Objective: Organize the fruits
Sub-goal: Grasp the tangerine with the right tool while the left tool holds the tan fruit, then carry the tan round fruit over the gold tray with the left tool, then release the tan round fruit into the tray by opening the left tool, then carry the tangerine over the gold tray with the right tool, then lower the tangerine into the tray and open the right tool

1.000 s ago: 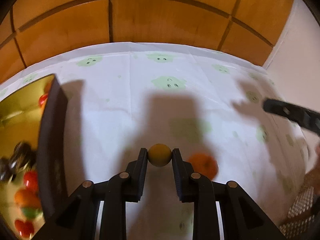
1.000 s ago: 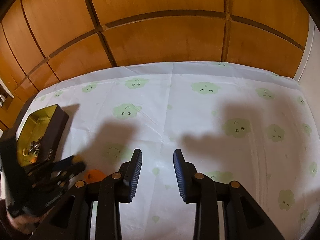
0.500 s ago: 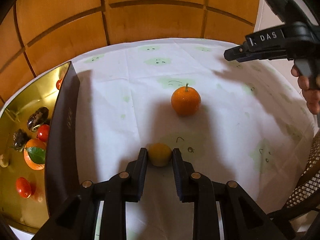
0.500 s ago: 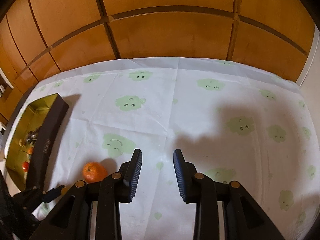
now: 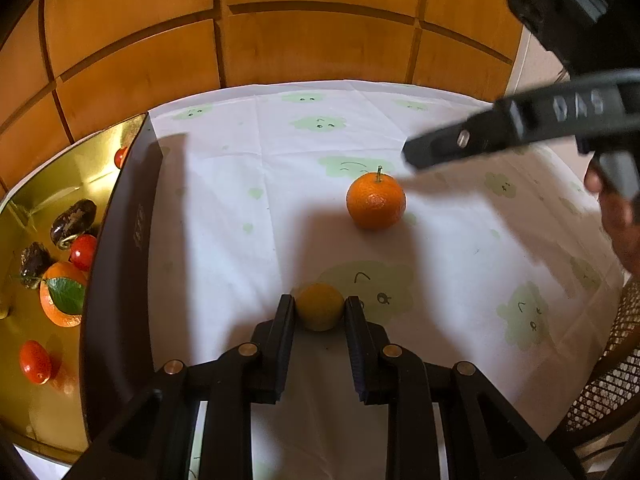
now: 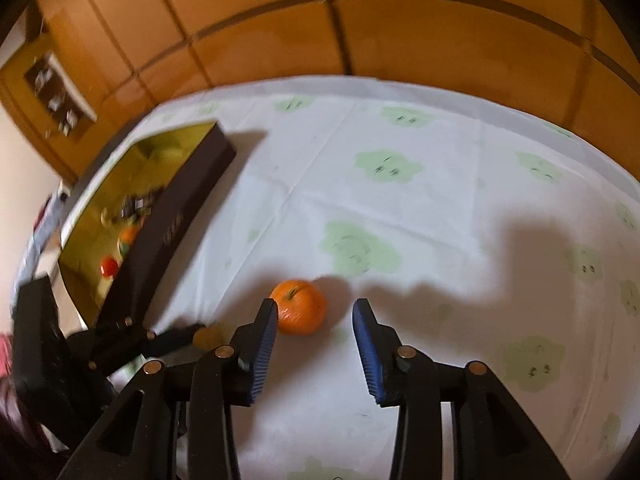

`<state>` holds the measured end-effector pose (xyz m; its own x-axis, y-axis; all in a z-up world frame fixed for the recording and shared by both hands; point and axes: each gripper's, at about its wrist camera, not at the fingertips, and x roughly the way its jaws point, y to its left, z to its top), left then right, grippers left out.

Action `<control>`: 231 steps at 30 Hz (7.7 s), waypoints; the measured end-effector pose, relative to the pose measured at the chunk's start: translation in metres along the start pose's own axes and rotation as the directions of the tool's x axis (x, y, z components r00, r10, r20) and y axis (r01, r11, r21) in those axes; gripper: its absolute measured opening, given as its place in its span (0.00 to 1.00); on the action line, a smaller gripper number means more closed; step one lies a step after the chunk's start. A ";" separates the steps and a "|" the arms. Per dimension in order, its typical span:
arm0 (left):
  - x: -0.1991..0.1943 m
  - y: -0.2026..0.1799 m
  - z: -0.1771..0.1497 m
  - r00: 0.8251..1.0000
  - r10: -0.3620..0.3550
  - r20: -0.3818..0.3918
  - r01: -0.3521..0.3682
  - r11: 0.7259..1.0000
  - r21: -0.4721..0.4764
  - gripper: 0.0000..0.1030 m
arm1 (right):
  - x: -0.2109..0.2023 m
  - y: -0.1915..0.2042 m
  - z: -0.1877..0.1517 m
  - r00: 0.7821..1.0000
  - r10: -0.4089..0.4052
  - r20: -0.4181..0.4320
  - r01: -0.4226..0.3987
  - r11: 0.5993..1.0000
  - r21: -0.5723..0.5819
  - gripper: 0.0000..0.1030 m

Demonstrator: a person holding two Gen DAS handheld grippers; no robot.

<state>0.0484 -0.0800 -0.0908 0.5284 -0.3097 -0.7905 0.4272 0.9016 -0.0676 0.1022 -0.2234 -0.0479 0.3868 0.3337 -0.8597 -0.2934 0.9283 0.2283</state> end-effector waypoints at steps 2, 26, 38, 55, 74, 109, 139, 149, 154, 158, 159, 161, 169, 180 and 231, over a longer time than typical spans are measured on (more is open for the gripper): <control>0.000 0.000 -0.001 1.000 -0.002 0.003 0.002 1.000 -0.002 0.25 | 0.007 0.006 -0.002 1.000 -0.009 -0.021 0.008 1.000 -0.022 0.48; 0.001 0.002 -0.001 1.000 -0.018 0.013 0.018 1.000 -0.024 0.25 | 0.038 0.020 -0.003 0.984 -0.179 -0.016 0.174 0.970 -0.171 0.39; 0.001 0.002 -0.002 1.000 -0.012 0.013 0.012 1.000 -0.019 0.25 | 0.042 0.016 -0.006 0.979 -0.188 -0.073 0.177 0.975 -0.130 0.39; -0.018 -0.001 0.009 0.999 -0.024 0.025 0.024 1.000 0.009 0.24 | 0.045 0.021 -0.007 0.974 -0.218 -0.059 0.205 0.964 -0.168 0.39; -0.103 0.081 0.036 0.987 -0.028 0.157 0.068 0.965 -0.252 0.24 | 0.044 0.021 -0.009 0.973 -0.220 -0.065 0.206 0.964 -0.169 0.39; -0.084 0.191 0.003 0.943 0.329 -0.046 -0.303 0.798 -0.521 0.41 | 0.045 0.027 -0.013 0.966 -0.256 -0.048 0.241 0.949 -0.205 0.39; -0.107 0.074 0.016 0.945 0.303 0.122 -0.269 0.934 -0.236 0.50 | 0.049 0.042 -0.017 0.945 -0.328 -0.001 0.315 0.906 -0.282 0.39; -0.106 0.076 0.007 0.948 0.299 0.110 -0.266 0.934 -0.239 0.51 | 0.050 0.044 -0.019 0.941 -0.338 0.012 0.327 0.902 -0.281 0.39; -0.107 0.081 0.005 0.949 0.296 0.105 -0.263 0.931 -0.252 0.51 | 0.049 0.043 -0.019 0.943 -0.331 0.012 0.322 0.906 -0.275 0.39; -0.109 0.090 0.003 0.950 0.295 0.105 -0.259 0.927 -0.270 0.51 | 0.048 0.041 -0.018 0.946 -0.325 0.007 0.315 0.909 -0.273 0.39; -0.110 0.095 0.001 0.948 0.301 0.103 -0.263 0.923 -0.281 0.51 | 0.048 0.041 -0.017 0.945 -0.327 0.005 0.316 0.909 -0.273 0.39; -0.112 0.105 -0.001 0.947 0.307 0.097 -0.265 0.914 -0.306 0.51 | 0.048 0.042 -0.016 0.943 -0.333 -0.003 0.319 0.906 -0.277 0.39; -0.128 0.168 -0.024 0.911 0.408 0.053 -0.343 0.824 -0.452 0.51 | 0.044 0.049 -0.009 0.951 -0.308 -0.030 0.293 0.927 -0.235 0.39; -0.137 0.200 -0.046 0.888 0.460 0.016 -0.386 0.764 -0.517 0.51 | 0.019 0.124 -0.003 0.992 -0.113 0.054 0.123 0.954 -0.272 0.39; -0.142 0.210 -0.057 0.876 0.481 0.039 -0.397 0.764 -0.508 0.51 | 0.079 0.242 0.020 0.999 0.019 -0.030 -0.027 0.950 -0.310 0.40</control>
<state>0.0215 0.1701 -0.0273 0.6969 0.1508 -0.7012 -0.2562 0.9655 -0.0470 0.0795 0.0307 -0.0516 0.3552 0.3459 -0.8684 -0.5603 0.8224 0.0984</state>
